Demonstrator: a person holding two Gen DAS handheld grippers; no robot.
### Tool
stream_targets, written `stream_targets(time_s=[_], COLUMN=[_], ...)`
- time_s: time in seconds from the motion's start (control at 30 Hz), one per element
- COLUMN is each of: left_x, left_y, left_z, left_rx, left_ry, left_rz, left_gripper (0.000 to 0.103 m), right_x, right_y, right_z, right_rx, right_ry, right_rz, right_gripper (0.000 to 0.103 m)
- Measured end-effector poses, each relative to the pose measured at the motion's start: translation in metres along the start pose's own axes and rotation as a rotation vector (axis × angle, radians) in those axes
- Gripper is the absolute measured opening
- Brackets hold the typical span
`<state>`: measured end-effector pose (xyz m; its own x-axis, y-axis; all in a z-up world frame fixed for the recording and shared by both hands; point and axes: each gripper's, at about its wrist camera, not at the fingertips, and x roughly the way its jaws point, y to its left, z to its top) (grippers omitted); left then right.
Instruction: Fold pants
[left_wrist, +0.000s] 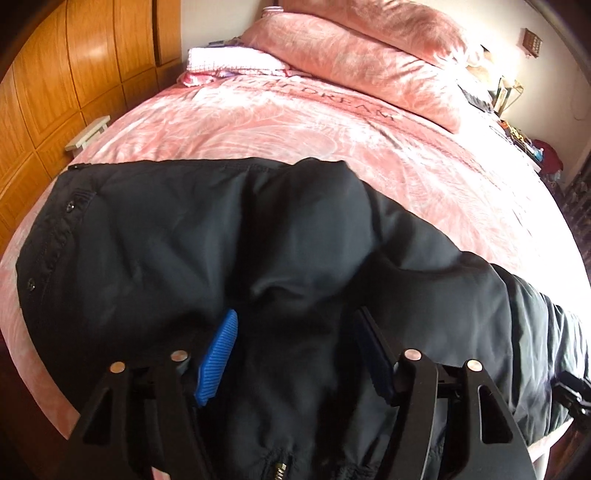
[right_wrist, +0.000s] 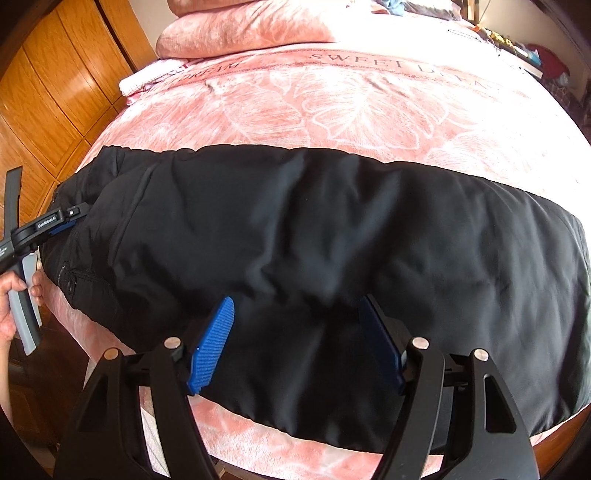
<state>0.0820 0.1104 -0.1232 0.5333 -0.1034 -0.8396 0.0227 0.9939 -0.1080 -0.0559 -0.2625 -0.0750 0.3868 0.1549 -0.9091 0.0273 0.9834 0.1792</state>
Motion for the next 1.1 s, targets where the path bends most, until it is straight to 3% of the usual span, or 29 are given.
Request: stream_targets(time_s=[0.2,0.3,0.4,0.5,0.57,0.73,0.93,1.03,1.1], left_x=[-0.016,0.006,0.011,-0.001,-0.010,-0.009,0.036,0.061,0.077], left_y=[-0.053,-0.062,-0.064,-0.065,-0.060,-0.045,-0.015,0.006,0.020], left_z=[-0.023,-0.032,-0.036,-0.030,-0.020,0.036,0.091,0.100,0.098], left_rx=[0.094,0.124,0.136,0.128,0.121,0.189,0.233,0.162,0.108], left_ry=[-0.015,0.034,0.034,0.035,0.003,-0.043,0.018,0.082,0.109], left_rz=[-0.128,-0.088,-0.080,-0.094,-0.117,-0.101,-0.029,-0.004,-0.027], left_gripper=[0.068,0.071,0.073,0.072,0.072,0.072,0.072,0.072,0.072], right_x=[-0.004,0.008,0.011,0.002,-0.007,-0.021,-0.018,-0.011,-0.007], right_y=[-0.025,-0.027,-0.017,-0.022,-0.027,-0.024,-0.021,-0.020,-0.020], right_z=[-0.003,-0.009,-0.013,-0.011,-0.009,-0.004,-0.003,-0.002,-0.001], right_rx=[0.068,0.038,-0.027,0.019,0.057,0.025,0.013,0.010,0.015], right_ry=[-0.017,0.009,0.007,-0.009,-0.033,-0.061,-0.046,-0.030,-0.020], right_rz=[-0.026,-0.046,-0.094,-0.045,0.004,-0.012,-0.012,-0.019,-0.016], right_gripper=[0.077,0.077,0.077,0.077,0.077,0.077,0.077,0.077,0.077])
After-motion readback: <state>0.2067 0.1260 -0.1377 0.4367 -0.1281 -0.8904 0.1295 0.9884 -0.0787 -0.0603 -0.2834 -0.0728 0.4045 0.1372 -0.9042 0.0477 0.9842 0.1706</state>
